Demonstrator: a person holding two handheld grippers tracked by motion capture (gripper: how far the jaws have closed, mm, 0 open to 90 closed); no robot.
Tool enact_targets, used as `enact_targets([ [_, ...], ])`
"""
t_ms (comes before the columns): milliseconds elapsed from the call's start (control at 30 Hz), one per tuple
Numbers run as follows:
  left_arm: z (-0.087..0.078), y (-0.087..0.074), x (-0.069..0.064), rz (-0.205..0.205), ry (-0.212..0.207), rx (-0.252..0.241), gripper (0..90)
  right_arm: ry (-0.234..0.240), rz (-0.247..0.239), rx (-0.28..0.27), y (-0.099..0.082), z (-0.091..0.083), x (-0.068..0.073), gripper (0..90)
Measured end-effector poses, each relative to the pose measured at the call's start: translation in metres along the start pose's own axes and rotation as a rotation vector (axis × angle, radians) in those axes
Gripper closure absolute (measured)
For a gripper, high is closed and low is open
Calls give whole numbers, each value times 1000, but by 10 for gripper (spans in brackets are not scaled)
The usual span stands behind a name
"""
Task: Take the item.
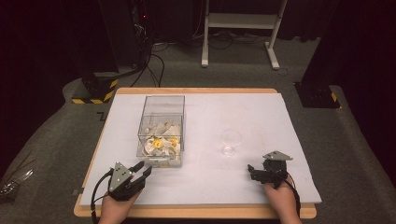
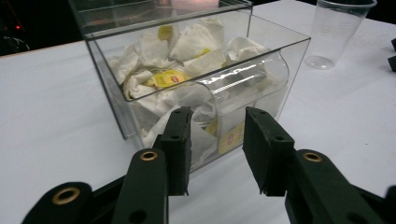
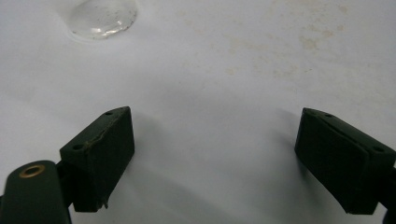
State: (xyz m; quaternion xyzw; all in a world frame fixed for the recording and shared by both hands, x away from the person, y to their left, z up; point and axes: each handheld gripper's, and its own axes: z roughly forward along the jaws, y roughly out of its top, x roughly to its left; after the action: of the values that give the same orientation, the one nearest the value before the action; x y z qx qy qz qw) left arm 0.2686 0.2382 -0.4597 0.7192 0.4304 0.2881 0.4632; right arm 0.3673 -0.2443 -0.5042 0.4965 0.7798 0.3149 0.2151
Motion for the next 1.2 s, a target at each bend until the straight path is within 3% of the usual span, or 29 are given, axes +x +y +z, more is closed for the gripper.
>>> enact_targets([
  [233,-9,3,8,-26,21,-8,627,0,1,0,0,0,0,120],
  [733,-18,12,18,-32,56,-41,654,0,0,0,0,0,0,120],
  [1200,-2,32,33,-44,83,-36,645,0,0,0,0,0,0,120],
])
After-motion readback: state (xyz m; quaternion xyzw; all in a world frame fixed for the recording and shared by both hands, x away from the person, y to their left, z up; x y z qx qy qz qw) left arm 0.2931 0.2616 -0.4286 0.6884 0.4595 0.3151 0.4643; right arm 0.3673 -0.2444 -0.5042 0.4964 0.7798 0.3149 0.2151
